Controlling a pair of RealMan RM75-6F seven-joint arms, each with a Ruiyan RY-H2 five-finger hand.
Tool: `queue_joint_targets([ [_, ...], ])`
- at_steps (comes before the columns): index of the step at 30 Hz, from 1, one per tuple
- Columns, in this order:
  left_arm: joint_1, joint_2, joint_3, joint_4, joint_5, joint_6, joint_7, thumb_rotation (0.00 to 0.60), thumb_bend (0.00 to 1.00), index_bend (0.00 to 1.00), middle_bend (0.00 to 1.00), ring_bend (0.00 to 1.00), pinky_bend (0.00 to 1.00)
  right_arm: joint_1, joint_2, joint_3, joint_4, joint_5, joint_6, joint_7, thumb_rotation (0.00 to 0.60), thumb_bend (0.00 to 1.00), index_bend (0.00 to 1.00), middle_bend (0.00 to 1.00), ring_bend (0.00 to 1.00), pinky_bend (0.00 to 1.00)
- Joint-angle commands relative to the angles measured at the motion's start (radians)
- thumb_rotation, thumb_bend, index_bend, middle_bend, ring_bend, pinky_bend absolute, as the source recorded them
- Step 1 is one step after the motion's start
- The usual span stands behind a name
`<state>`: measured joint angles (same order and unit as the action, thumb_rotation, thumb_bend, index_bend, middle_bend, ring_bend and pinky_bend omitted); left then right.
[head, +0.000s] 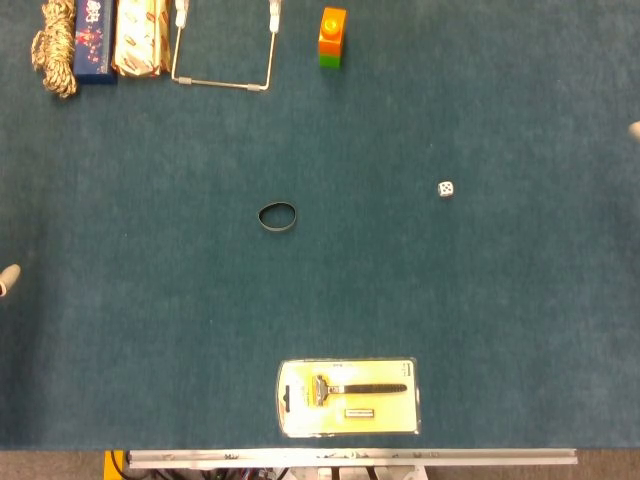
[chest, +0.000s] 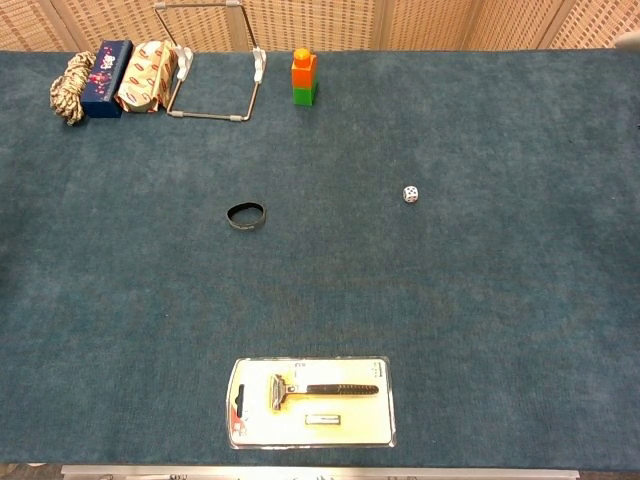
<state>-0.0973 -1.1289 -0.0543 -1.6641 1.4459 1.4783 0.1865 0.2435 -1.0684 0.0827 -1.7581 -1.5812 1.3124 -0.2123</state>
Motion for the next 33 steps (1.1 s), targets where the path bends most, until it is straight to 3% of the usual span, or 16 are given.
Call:
queue_joint_targets([
  [1, 0.002, 0.002, 0.002, -0.001, 0.000, 0.002, 0.001, 0.600, 0.03, 0.00, 0.00, 0.01, 0.00, 0.084, 0.013, 0.014, -0.049, 0.011, -0.127, -0.064, 0.600, 0.94, 0.22, 0.90, 0.91, 0.91],
  [4, 0.005, 0.006, 0.003, -0.003, -0.002, 0.004, 0.003, 0.600, 0.03, 0.00, 0.00, 0.01, 0.00, 0.146, 0.015, 0.023, -0.083, 0.070, -0.243, -0.119, 0.600, 1.00, 0.22, 0.98, 1.00, 0.99],
  [9, 0.009, 0.008, 0.006, -0.007, -0.003, 0.006, 0.010, 0.600, 0.03, 0.00, 0.00, 0.01, 0.00, 0.251, 0.006, 0.033, -0.134, 0.239, -0.434, -0.250, 0.600, 1.00, 0.22, 1.00, 1.00, 1.00],
  [14, 0.010, 0.010, 0.010, -0.010, -0.005, 0.000, 0.014, 0.600, 0.03, 0.00, 0.00, 0.01, 0.00, 0.345, -0.033, 0.025, -0.127, 0.407, -0.545, -0.366, 0.593, 1.00, 0.20, 1.00, 1.00, 1.00],
  [24, 0.006, 0.009, 0.014, -0.010, -0.004, -0.014, 0.013, 0.600, 0.03, 0.00, 0.00, 0.01, 0.00, 0.472, -0.131, -0.014, -0.071, 0.652, -0.567, -0.481, 0.588, 1.00, 0.20, 1.00, 1.00, 1.00],
  [33, 0.007, 0.006, 0.016, -0.007, -0.006, -0.017, 0.007, 0.600, 0.03, 0.00, 0.00, 0.01, 0.00, 0.548, -0.191, -0.051, -0.004, 0.785, -0.555, -0.503, 0.588, 1.00, 0.20, 1.00, 1.00, 1.00],
])
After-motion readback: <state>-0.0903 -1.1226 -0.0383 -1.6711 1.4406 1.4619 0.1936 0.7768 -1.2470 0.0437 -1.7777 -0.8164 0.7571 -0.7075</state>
